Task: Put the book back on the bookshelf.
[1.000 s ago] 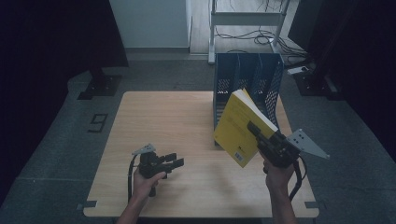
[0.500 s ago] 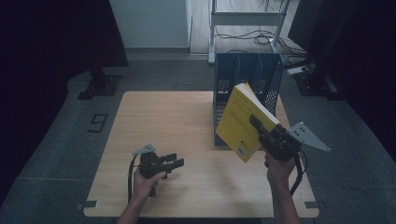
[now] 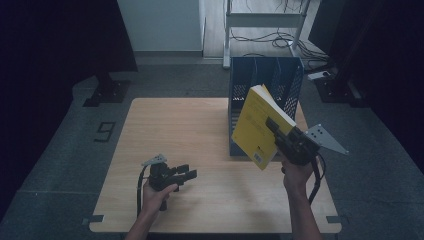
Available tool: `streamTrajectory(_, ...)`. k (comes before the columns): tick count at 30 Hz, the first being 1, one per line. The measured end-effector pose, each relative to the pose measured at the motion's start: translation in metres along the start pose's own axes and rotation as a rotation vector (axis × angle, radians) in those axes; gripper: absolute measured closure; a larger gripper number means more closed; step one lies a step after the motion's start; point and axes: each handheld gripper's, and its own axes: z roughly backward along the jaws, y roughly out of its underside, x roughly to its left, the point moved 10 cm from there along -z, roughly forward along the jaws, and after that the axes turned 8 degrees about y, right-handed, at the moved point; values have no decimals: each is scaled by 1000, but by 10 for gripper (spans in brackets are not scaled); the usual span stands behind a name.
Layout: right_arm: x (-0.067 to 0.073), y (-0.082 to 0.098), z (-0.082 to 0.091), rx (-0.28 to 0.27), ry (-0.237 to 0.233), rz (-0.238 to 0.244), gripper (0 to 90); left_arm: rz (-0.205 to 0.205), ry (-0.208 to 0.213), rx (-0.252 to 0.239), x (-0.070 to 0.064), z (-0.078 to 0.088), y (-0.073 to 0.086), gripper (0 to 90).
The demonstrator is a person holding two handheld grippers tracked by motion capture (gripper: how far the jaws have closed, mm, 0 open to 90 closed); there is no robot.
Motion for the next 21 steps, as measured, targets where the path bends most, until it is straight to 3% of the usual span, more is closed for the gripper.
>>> streamTrajectory(21,-15,7,-31,23,63,-15,750,7,5,4,0,0,1,415)
